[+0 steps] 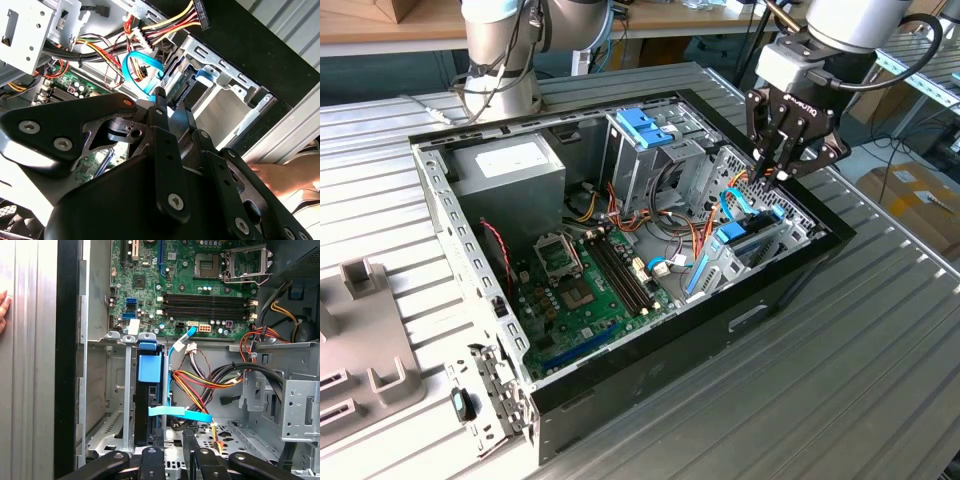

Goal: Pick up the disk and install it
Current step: 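Insert the second disk wire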

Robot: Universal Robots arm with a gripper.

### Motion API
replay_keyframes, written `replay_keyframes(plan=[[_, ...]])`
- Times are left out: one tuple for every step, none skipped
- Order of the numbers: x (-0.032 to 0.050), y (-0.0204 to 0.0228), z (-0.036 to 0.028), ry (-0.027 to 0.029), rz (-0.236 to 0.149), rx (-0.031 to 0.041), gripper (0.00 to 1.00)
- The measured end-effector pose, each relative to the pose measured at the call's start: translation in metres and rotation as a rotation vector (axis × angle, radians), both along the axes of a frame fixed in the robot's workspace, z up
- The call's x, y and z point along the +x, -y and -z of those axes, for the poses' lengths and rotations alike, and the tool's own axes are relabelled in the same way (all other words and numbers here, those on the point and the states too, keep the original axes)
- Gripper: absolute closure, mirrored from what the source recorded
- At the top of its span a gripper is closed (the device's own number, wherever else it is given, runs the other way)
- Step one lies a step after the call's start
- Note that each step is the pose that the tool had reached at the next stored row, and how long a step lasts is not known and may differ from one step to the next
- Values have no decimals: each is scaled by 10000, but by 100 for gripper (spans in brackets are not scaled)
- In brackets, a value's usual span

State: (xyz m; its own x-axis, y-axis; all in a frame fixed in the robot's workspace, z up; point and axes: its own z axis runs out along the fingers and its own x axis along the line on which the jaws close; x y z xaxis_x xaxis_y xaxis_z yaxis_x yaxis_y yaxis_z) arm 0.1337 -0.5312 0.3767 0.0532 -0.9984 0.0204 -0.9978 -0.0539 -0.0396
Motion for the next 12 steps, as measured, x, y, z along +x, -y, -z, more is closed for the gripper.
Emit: replay_keyframes(plan=[[0, -3, 0, 0, 0, -1, 70], [0, -7, -1, 0, 0, -2, 70], [0, -11, 0, 0, -1, 1, 70], [4, -15, 0, 1, -1, 1, 70], [6, -19, 0, 0, -1, 0, 70], [9, -25, -1, 0, 0, -1, 70], [10, -33, -1, 0, 0, -1, 70], [11, -41, -1, 0, 0, -2, 70], [12, -52, 0, 1, 1, 1, 70], [13, -60, 0, 0, 0, 0, 70], [14, -81, 0, 0, 0, 0, 70], [14, -93, 0, 1, 0, 0, 70]])
